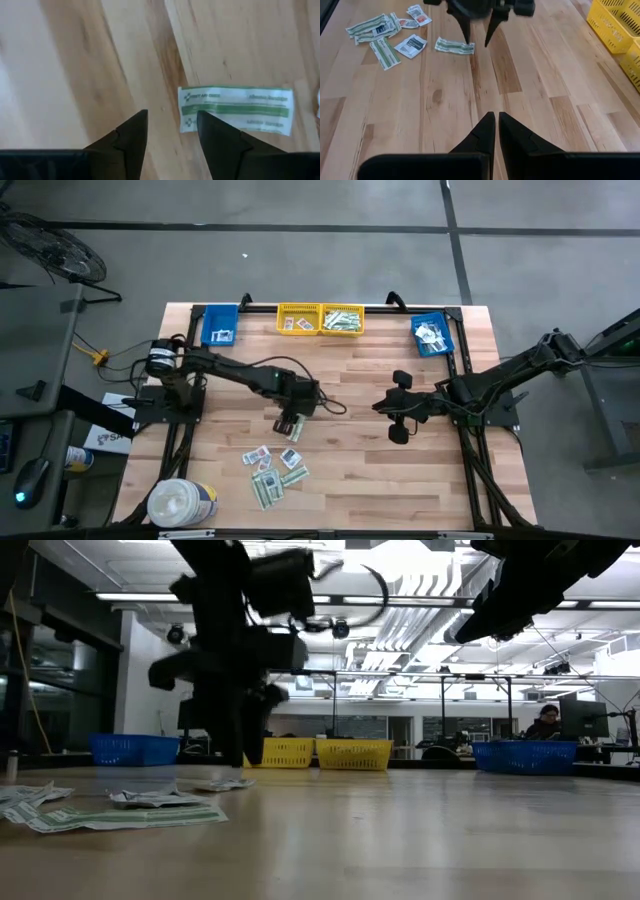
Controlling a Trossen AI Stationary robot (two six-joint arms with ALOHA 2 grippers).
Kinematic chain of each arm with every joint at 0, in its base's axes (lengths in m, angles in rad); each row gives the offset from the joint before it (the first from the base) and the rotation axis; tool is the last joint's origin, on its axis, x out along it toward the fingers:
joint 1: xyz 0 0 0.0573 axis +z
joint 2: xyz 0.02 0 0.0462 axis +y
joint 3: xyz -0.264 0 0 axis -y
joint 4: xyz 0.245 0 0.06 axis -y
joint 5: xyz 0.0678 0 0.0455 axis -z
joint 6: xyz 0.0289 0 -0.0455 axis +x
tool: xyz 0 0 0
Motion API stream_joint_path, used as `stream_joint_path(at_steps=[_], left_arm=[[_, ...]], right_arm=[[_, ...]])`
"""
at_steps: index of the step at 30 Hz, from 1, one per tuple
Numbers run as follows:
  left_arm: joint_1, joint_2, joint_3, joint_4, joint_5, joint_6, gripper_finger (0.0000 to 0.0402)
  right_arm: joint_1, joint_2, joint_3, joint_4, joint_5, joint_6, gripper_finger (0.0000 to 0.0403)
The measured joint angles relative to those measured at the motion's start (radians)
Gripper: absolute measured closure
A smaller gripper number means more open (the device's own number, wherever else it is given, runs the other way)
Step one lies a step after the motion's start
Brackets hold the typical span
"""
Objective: Pick & Place First Aid Supplies
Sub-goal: Put the green bandage pack into the right yellow bin
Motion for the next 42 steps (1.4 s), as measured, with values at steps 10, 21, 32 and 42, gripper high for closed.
stream_joint_path(at_steps=[10,21,32,42], left_arm=[[0.011,0.063,0.003,-0.004,0.115,0.017,0.0232],[0.011,0.097,0.003,0.001,0.101,0.001,0.0269],[0.014,0.100,0.002,-0.012,0.111,-0.002,0.0394],[0.009,0.013,-0.009,-0.060,0.091,-0.002,0.0400]], right_arm=[[0.000,0.000,0.000,-0.018,0.006,0.000,0.0386],[0.000,0.000,0.000,-0.016,0.006,0.000,0.0386],[0.000,0.000,0.000,-0.015,0.005,0.001,0.0386],[0.000,0.000,0.000,-0.015,0.004,0.001,0.0386]])
